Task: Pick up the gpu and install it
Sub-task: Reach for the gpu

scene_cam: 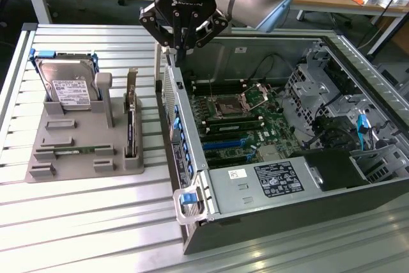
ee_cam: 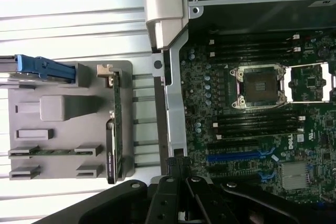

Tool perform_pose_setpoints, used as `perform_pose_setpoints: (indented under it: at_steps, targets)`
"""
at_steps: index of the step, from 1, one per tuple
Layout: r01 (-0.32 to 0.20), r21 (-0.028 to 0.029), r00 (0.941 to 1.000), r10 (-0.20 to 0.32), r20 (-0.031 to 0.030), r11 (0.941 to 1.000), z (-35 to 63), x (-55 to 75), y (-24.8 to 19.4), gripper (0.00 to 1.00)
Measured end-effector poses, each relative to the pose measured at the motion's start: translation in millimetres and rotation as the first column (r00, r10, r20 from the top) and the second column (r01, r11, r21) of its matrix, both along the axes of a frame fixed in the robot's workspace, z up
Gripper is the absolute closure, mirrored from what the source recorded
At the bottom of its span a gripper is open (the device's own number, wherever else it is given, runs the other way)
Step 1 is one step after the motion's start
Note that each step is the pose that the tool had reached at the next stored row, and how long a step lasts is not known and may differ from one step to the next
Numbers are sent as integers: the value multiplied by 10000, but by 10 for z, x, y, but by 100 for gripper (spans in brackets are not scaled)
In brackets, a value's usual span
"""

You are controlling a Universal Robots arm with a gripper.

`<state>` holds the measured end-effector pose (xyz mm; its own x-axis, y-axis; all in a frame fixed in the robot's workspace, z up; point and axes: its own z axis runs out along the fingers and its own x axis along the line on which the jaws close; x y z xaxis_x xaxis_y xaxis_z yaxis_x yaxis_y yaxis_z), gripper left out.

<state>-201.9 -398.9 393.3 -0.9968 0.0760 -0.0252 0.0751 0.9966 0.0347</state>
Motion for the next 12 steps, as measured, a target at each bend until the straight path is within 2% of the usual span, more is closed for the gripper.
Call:
perform_pose_setpoints:
  at_steps: [12]
  targets:
    - [-1, -27, 10000, 1, 0, 10000, 0, -113, 0, 89]
